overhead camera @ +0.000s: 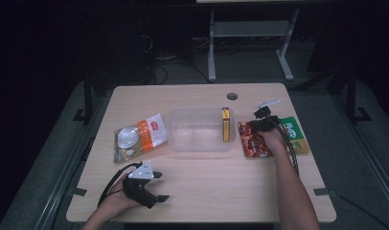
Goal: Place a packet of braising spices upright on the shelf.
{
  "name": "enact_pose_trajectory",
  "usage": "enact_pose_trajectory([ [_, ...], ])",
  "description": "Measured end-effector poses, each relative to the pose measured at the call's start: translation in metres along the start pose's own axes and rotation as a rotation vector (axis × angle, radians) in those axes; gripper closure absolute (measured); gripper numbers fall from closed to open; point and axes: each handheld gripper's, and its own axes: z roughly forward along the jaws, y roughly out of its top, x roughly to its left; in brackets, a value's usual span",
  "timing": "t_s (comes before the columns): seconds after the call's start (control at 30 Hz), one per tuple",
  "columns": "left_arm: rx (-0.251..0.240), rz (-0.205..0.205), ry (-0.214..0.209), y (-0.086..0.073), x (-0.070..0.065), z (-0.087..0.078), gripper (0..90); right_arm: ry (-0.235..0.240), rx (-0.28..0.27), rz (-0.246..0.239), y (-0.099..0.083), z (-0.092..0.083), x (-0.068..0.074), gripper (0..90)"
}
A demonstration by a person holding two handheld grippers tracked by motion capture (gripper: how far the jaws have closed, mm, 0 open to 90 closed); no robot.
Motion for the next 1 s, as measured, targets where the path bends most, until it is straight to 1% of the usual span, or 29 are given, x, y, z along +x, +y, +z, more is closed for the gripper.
enact_pose_trajectory([
  [0.07, 0.006, 0.006, -0.003, 0.001, 0.000, 0.001, 14.5, 0.015, 0.002, -0.009, -0.004, -0.003, 0.003, 90.0],
  [0.13, 0.008, 0.001, -0.007, 0.001, -0.001, 0.002, 14.5, 0.029, 0.005, -0.035, -0.010, -0.009, 0.008, 90.0],
  [0.17, 0.011, 0.009, -0.007, 0.001, -0.001, 0.003, 14.5, 0.031, 0.005, -0.040, -0.012, -0.011, 0.010, 90.0],
  [0.3, 0.025, 0.021, -0.011, 0.003, -0.004, 0.005, 14.5, 0.070, 0.011, -0.058, -0.023, -0.021, 0.019, 90.0],
  [0.33, 0.017, 0.013, -0.012, 0.004, -0.005, 0.006, 14.5, 0.080, 0.009, -0.070, -0.026, -0.023, 0.021, 90.0],
  [0.43, 0.019, 0.012, -0.013, 0.004, -0.006, 0.007, 14.5, 0.091, 0.007, -0.097, -0.034, -0.030, 0.027, 90.0],
  [0.47, 0.024, 0.014, -0.012, 0.004, -0.006, 0.008, 14.5, 0.085, 0.004, -0.118, -0.036, -0.033, 0.028, 90.0],
  [0.53, 0.027, 0.015, -0.011, 0.004, -0.005, 0.007, 14.5, 0.068, -0.011, -0.122, -0.037, -0.041, 0.025, 90.0],
  [0.57, 0.022, 0.012, -0.010, 0.004, -0.006, 0.007, 14.5, 0.058, -0.013, -0.121, -0.036, -0.046, 0.021, 90.0],
  [0.6, 0.018, 0.010, -0.010, 0.004, -0.006, 0.007, 14.5, 0.036, -0.015, -0.119, -0.037, -0.051, 0.016, 90.0],
  [0.63, 0.019, 0.013, -0.010, 0.004, -0.005, 0.007, 14.5, 0.024, -0.016, -0.108, -0.038, -0.055, 0.011, 90.0],
  [0.7, 0.020, 0.011, -0.011, 0.003, -0.004, 0.007, 14.5, 0.007, -0.004, -0.109, -0.045, -0.061, 0.001, 90.0],
  [0.73, 0.020, 0.001, -0.016, 0.002, -0.004, 0.008, 14.5, -0.003, 0.004, -0.112, -0.048, -0.062, -0.002, 90.0],
  [0.77, 0.017, -0.001, -0.019, 0.002, -0.004, 0.008, 14.5, -0.008, 0.011, -0.101, -0.054, -0.063, -0.005, 90.0],
  [0.8, 0.021, 0.007, -0.022, 0.003, -0.003, 0.008, 14.5, -0.015, 0.021, -0.097, -0.056, -0.064, -0.008, 90.0],
  [0.9, 0.027, 0.020, -0.024, 0.005, -0.005, 0.009, 14.5, -0.015, 0.023, -0.081, -0.062, -0.067, -0.015, 90.0],
  [1.0, 0.024, 0.013, -0.025, 0.005, -0.005, 0.011, 14.5, -0.017, 0.038, -0.104, -0.063, -0.062, -0.014, 90.0],
])
